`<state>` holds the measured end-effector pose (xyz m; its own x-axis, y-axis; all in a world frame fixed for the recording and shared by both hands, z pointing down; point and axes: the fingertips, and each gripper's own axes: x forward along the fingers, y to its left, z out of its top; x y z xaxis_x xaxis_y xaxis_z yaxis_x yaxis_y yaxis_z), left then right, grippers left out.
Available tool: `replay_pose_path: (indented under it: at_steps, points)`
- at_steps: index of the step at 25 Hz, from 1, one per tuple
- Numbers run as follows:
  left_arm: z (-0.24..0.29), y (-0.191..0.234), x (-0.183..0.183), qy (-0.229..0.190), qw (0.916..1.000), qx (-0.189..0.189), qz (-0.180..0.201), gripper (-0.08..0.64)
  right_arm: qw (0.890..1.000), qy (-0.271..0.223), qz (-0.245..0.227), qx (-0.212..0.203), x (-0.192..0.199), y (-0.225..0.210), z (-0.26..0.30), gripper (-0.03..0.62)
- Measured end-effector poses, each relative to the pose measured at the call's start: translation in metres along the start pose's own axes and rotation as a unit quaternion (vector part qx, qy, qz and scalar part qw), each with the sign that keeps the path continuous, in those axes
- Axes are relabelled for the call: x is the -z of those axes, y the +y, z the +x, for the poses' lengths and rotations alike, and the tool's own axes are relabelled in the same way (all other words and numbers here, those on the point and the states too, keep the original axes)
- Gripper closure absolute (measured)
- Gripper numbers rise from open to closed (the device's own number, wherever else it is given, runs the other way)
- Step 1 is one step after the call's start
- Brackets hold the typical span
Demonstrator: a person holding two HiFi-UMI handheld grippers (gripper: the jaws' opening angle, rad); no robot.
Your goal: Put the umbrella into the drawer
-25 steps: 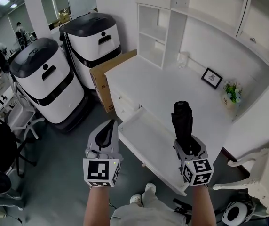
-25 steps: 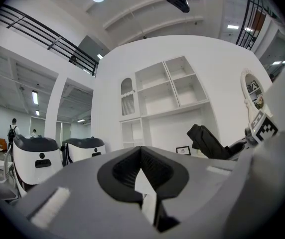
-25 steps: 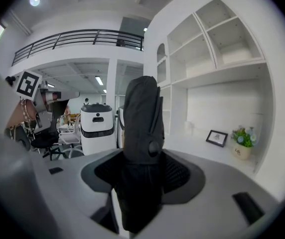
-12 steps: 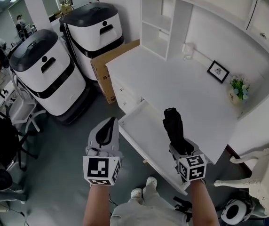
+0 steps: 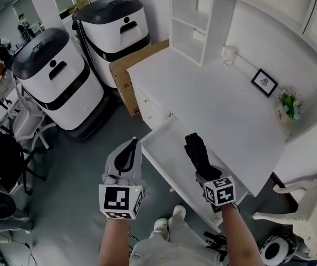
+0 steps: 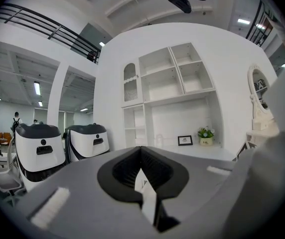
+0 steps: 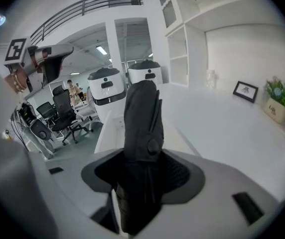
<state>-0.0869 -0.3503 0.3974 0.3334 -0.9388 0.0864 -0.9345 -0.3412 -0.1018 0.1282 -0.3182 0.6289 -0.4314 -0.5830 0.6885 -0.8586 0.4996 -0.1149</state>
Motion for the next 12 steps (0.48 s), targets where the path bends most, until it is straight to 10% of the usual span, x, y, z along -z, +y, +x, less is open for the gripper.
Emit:
replay_pose_path:
  at_steps: [12]
  points:
    - [0.014, 0.003, 0.018, 0.024, 0.9994, -0.023, -0.010, 0.551, 0.994, 0.106, 0.012, -0.029, 0.043, -0.011, 0.059, 0.357]
